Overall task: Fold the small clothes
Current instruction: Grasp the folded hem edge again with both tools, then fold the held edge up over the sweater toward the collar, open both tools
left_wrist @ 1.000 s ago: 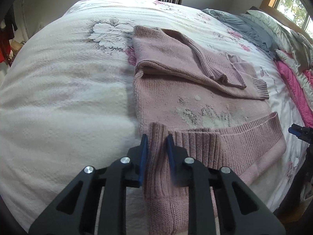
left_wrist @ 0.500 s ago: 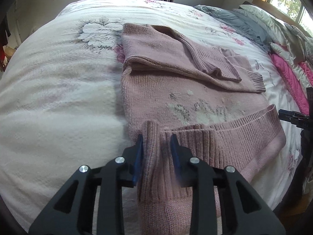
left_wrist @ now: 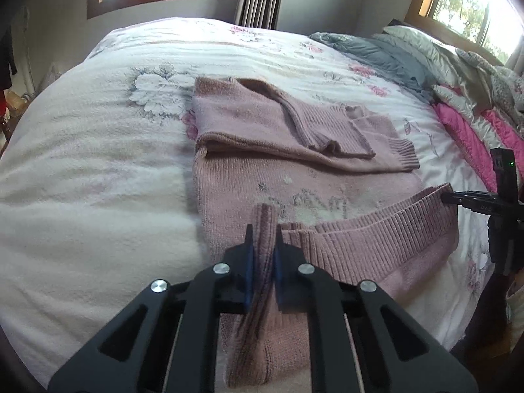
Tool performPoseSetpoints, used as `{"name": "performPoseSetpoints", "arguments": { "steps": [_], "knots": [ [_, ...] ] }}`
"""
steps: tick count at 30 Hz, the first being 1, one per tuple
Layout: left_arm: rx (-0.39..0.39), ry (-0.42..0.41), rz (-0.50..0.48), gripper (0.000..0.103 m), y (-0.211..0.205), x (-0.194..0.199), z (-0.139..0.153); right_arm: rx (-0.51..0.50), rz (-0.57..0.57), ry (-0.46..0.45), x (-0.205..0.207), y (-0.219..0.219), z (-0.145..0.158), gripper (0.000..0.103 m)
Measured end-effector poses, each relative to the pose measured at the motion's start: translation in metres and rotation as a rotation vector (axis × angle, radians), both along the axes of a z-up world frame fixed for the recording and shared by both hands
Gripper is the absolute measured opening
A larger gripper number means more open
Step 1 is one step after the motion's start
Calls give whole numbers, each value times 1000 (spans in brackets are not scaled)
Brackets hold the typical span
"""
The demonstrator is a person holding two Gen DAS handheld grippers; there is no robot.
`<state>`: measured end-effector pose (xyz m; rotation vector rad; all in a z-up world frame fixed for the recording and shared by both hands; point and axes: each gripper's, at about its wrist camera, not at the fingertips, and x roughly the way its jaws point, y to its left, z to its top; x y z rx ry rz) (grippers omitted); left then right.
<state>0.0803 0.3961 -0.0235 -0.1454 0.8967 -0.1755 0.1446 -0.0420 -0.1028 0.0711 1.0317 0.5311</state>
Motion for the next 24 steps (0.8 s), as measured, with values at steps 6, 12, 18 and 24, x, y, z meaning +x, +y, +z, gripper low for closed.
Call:
{"name": "performPoseSetpoints", "arguments": {
  "steps": [6, 12, 18, 24],
  "knots": [
    [-5, -116, 13, 8, -1, 7, 50, 112, -19, -103, -1, -19, 58, 8],
    [14, -212, 37, 8, -5, 55, 91, 126, -70, -177, 29, -26, 99, 8],
    [63, -240, 67, 8, -8, 134, 102, 110, -141, -174, 95, -28, 110, 8],
    [81, -195, 96, 8, -3, 219, 75, 87, -207, -121, 173, -22, 92, 8]
  ]
}}
